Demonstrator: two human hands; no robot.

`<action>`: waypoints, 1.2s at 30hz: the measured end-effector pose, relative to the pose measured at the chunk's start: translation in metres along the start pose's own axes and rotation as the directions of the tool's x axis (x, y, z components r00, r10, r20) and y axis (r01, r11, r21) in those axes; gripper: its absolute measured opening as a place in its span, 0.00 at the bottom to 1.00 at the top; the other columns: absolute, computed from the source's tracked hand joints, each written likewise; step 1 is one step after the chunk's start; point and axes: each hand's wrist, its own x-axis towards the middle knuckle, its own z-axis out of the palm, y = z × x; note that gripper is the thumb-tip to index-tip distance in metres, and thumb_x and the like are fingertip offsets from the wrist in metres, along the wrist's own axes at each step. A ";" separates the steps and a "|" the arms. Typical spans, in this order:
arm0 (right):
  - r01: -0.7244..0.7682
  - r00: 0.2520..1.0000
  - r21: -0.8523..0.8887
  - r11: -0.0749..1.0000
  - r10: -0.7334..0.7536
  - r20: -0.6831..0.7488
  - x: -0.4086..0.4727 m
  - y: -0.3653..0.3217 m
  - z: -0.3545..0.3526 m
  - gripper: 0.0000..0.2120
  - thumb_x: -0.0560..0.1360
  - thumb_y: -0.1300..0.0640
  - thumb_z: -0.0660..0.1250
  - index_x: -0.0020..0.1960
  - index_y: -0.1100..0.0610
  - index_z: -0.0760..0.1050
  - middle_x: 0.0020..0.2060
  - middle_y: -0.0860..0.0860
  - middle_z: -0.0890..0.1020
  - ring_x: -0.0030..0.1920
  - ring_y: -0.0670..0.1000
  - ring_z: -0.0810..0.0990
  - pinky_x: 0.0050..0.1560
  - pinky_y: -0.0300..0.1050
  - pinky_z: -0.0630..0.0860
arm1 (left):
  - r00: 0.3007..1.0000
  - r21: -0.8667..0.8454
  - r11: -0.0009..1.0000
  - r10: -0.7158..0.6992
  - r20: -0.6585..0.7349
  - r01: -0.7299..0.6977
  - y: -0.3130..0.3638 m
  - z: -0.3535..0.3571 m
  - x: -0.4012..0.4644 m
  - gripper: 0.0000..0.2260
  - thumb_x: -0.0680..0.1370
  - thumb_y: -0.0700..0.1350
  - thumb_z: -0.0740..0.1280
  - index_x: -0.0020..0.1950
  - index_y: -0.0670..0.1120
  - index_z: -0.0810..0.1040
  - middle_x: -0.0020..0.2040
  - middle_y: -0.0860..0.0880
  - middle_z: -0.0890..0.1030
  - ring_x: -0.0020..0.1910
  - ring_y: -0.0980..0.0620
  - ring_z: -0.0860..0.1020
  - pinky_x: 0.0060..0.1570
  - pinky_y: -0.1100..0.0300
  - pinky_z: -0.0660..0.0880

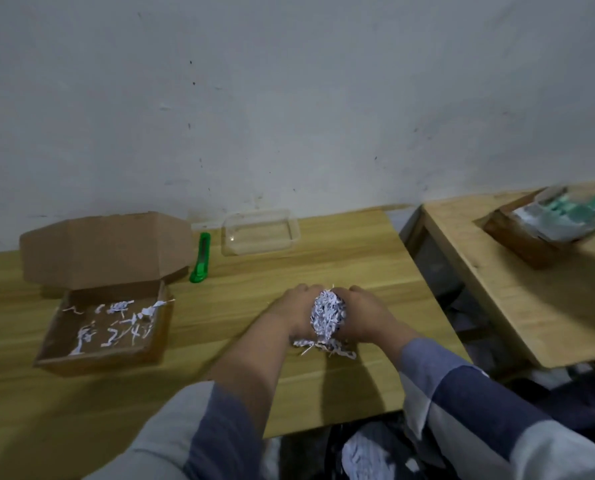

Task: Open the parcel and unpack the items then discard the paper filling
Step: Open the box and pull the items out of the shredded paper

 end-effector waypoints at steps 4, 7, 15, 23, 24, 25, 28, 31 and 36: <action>0.021 1.000 0.089 0.996 -0.020 -0.017 -0.004 0.005 0.022 0.37 0.70 0.52 0.71 0.74 0.55 0.59 0.66 0.55 0.72 0.67 0.57 0.67 0.70 0.48 0.60 | 1.000 0.040 0.999 0.025 -0.019 -0.024 -0.019 0.020 -0.001 0.47 0.63 0.54 0.79 0.76 0.51 0.58 0.73 0.47 0.67 0.71 0.44 0.65 0.70 0.50 0.63; 0.001 0.999 0.185 0.983 -0.011 0.052 -0.004 0.018 0.029 0.48 0.66 0.51 0.75 0.77 0.49 0.48 0.70 0.57 0.65 0.71 0.59 0.59 0.74 0.50 0.52 | 0.997 0.005 0.999 0.039 -0.061 -0.039 -0.029 0.024 -0.016 0.49 0.65 0.56 0.77 0.78 0.53 0.51 0.77 0.51 0.60 0.75 0.46 0.58 0.73 0.51 0.56; 0.117 0.977 0.331 0.936 -0.049 -0.207 -0.003 0.020 0.021 0.17 0.74 0.53 0.66 0.62 0.44 0.75 0.66 0.51 0.70 0.67 0.55 0.63 0.68 0.48 0.61 | 0.956 -0.296 0.955 -0.063 -0.287 -0.026 -0.024 0.016 -0.044 0.35 0.70 0.52 0.72 0.73 0.56 0.60 0.72 0.55 0.62 0.71 0.52 0.59 0.67 0.57 0.59; 0.188 0.953 0.259 0.947 -0.112 -0.283 -0.004 0.017 0.035 0.14 0.67 0.71 0.66 0.44 0.55 0.82 0.47 0.53 0.80 0.48 0.55 0.79 0.49 0.47 0.77 | 0.947 -0.069 0.997 -0.050 -0.316 0.029 -0.020 0.029 -0.041 0.07 0.74 0.49 0.64 0.52 0.55 0.72 0.55 0.54 0.73 0.57 0.52 0.69 0.57 0.52 0.69; 0.160 0.954 0.262 0.952 -0.081 -0.289 -0.004 0.022 0.032 0.15 0.67 0.72 0.65 0.43 0.56 0.83 0.47 0.53 0.80 0.47 0.54 0.80 0.47 0.46 0.78 | 0.942 -0.090 0.995 -0.063 -0.329 0.035 -0.024 0.028 -0.043 0.05 0.74 0.47 0.65 0.48 0.54 0.72 0.53 0.54 0.74 0.56 0.51 0.70 0.56 0.52 0.70; 0.128 0.955 0.263 0.956 -0.048 -0.293 -0.005 0.027 0.030 0.15 0.68 0.72 0.64 0.43 0.56 0.83 0.48 0.53 0.80 0.46 0.54 0.80 0.46 0.45 0.77 | 0.937 -0.125 0.991 -0.079 -0.341 0.038 -0.029 0.028 -0.045 0.04 0.73 0.45 0.66 0.45 0.54 0.72 0.50 0.53 0.75 0.54 0.50 0.72 0.54 0.51 0.71; 0.062 0.954 0.271 0.961 0.023 -0.299 -0.008 0.040 0.025 0.12 0.71 0.68 0.65 0.45 0.54 0.82 0.49 0.53 0.79 0.44 0.55 0.80 0.44 0.45 0.76 | 0.937 -0.194 0.980 -0.101 -0.334 0.037 -0.041 0.028 -0.049 0.05 0.71 0.42 0.68 0.44 0.49 0.75 0.47 0.51 0.76 0.50 0.47 0.75 0.50 0.51 0.73; -0.021 0.949 0.230 0.973 0.092 -0.302 -0.011 0.053 0.025 0.07 0.73 0.61 0.67 0.50 0.55 0.81 0.50 0.54 0.79 0.44 0.56 0.79 0.41 0.42 0.72 | 0.927 -0.189 0.978 -0.147 -0.345 0.085 -0.041 0.027 -0.052 0.05 0.72 0.45 0.68 0.46 0.50 0.75 0.49 0.50 0.77 0.51 0.47 0.75 0.49 0.52 0.73; -0.073 0.974 0.111 0.991 0.095 -0.207 -0.012 0.055 0.023 0.14 0.76 0.45 0.62 0.57 0.49 0.79 0.60 0.52 0.77 0.60 0.56 0.76 0.60 0.52 0.73 | 0.868 -0.113 0.978 -0.208 -0.452 0.175 -0.028 0.020 -0.057 0.08 0.74 0.49 0.63 0.53 0.57 0.73 0.59 0.54 0.73 0.62 0.49 0.69 0.61 0.52 0.65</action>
